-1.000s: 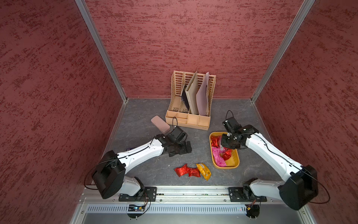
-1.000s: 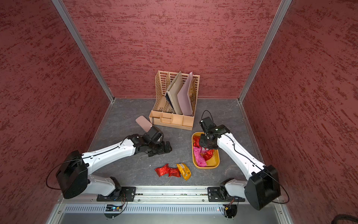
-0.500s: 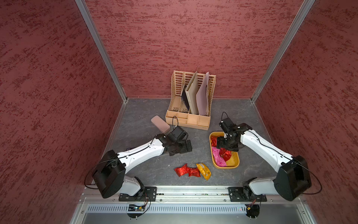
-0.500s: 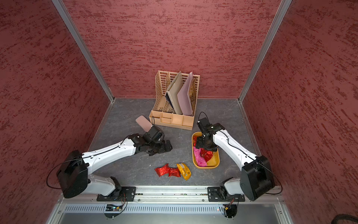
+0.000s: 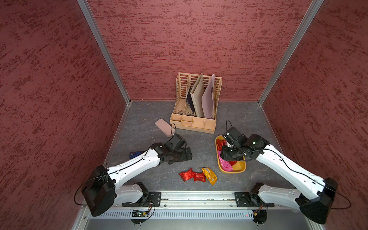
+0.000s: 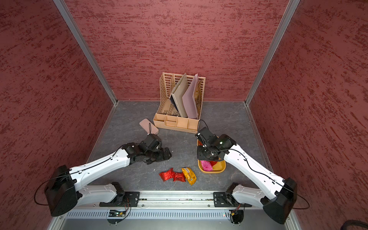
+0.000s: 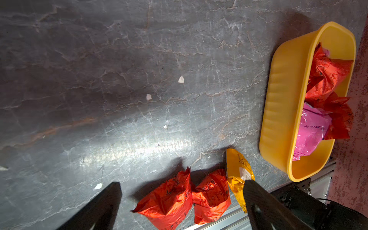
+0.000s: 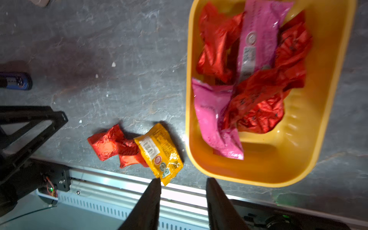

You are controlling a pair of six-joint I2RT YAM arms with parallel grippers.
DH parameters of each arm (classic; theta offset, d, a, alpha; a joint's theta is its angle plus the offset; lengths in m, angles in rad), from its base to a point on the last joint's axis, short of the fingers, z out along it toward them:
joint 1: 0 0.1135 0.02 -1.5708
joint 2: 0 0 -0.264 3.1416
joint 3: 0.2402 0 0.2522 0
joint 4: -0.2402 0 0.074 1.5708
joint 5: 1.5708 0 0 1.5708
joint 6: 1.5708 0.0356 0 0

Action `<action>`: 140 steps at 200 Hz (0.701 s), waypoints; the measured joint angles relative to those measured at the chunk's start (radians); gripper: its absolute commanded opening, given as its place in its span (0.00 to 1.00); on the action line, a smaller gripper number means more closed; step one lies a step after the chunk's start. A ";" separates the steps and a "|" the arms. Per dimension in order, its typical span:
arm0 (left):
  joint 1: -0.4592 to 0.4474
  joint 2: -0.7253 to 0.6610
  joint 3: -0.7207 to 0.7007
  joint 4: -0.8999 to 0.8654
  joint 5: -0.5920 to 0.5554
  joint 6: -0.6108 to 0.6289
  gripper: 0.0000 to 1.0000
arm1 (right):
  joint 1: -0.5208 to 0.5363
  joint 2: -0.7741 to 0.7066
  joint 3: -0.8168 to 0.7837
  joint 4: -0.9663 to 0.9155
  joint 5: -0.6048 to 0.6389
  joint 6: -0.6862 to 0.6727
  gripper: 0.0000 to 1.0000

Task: Put the tea bags into the storage box
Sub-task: Place the tea bag in the storage box, then pick up the tea bag from the center of the board.

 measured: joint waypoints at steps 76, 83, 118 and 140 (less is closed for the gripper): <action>0.020 -0.155 -0.063 -0.101 0.012 0.013 1.00 | 0.376 0.278 -0.014 0.081 0.063 0.187 0.43; 0.023 -0.171 -0.071 -0.110 0.013 0.013 1.00 | 0.393 0.323 0.003 0.081 0.076 0.194 0.43; 0.036 -0.280 -0.129 -0.153 0.010 0.008 1.00 | 0.425 0.470 0.078 0.080 0.151 0.226 0.44; 0.047 -0.350 -0.162 -0.170 0.005 -0.010 1.00 | 0.425 0.482 0.085 0.072 0.198 0.237 0.44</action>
